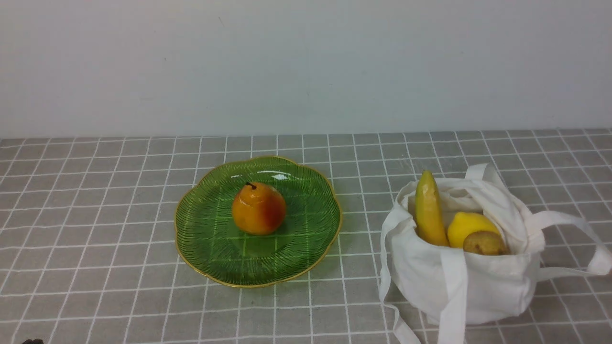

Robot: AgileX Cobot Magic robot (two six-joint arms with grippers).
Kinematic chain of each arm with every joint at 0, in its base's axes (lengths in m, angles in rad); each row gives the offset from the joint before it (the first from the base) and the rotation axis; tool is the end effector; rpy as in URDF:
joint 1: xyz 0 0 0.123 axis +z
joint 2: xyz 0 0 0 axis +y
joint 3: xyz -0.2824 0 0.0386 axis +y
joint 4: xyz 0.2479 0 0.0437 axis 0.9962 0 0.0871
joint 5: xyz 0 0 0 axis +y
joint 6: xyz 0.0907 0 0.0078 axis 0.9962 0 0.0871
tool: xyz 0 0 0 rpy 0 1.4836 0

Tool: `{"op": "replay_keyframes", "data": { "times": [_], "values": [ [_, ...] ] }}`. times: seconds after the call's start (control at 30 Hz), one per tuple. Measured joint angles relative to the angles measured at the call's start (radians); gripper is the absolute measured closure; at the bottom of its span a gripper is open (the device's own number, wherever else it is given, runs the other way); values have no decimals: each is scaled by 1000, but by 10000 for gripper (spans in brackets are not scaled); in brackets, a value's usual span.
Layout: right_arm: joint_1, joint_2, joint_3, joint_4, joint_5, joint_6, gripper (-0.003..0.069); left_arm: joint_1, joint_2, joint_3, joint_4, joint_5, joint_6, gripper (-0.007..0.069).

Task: Take the fruit out of the bag on the grey coffee tablecloth and place them on the plate.
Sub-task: 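Reach for the kiwi in the white bag with the right gripper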

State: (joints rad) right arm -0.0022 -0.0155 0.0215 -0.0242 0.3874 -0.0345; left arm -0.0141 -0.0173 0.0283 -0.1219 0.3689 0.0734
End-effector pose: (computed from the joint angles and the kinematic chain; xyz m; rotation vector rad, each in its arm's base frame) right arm 0.0520 -0.0009 0.1719 -0.0451 1.8766 -0.0492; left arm 0.0524 -0.0047 0.1715 0.0060 1.8614 -0.0786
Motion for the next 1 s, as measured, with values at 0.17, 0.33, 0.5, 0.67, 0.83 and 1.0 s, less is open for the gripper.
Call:
{"op": "replay_keyframes", "data": {
  "times": [0.17, 0.33, 0.5, 0.67, 0.83, 1.0],
  "values": [
    [0, 0, 0, 0, 0, 0, 671, 0, 0, 0, 0, 0, 0, 632],
    [0, 0, 0, 0, 0, 0, 671, 0, 0, 0, 0, 0, 0, 632],
    [0, 0, 0, 0, 0, 0, 671, 0, 0, 0, 0, 0, 0, 632],
    [0, 0, 0, 0, 0, 0, 671, 0, 0, 0, 0, 0, 0, 632],
    [0, 0, 0, -2, 0, 0, 671, 0, 0, 0, 0, 0, 0, 632],
    [0, 0, 4, 35, -36, 8, 671, 0, 0, 0, 0, 0, 0, 632]
  ]
}}
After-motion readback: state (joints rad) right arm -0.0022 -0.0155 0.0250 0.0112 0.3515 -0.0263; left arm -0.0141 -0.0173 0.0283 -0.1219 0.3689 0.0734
